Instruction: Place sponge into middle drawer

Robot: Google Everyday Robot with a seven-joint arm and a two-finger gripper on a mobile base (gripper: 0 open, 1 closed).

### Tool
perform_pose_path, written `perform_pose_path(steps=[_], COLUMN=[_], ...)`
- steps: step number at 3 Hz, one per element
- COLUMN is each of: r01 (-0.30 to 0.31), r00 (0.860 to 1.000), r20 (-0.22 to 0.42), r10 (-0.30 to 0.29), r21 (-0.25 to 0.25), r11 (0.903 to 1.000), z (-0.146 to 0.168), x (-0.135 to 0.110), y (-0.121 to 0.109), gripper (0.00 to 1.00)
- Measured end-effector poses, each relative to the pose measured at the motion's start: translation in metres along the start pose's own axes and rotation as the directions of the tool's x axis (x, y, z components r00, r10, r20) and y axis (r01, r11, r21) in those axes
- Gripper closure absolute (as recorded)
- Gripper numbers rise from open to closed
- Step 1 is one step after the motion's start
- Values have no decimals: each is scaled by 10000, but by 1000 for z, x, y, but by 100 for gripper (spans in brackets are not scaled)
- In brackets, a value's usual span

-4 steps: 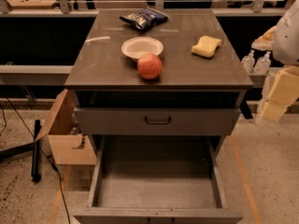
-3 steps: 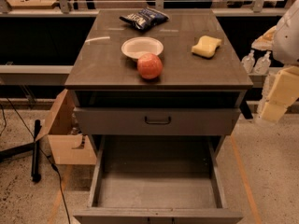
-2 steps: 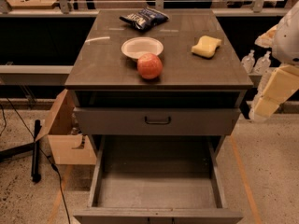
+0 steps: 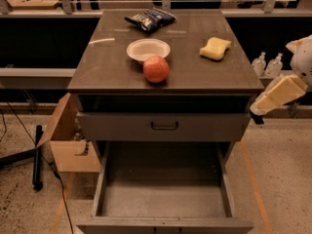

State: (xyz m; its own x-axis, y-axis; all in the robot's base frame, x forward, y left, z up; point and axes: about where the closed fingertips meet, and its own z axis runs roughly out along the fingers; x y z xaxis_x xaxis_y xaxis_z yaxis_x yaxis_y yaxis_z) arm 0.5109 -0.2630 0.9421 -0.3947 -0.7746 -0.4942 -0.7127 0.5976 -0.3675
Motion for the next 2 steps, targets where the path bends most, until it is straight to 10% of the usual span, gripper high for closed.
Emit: perform_pose_path(steps=[2], r01=[-1897], r00=[9624], r20=[2158], r10=[1652], r21=[980], r11=[9769], z=[51], x=[0], y=[-26], gripper=[0])
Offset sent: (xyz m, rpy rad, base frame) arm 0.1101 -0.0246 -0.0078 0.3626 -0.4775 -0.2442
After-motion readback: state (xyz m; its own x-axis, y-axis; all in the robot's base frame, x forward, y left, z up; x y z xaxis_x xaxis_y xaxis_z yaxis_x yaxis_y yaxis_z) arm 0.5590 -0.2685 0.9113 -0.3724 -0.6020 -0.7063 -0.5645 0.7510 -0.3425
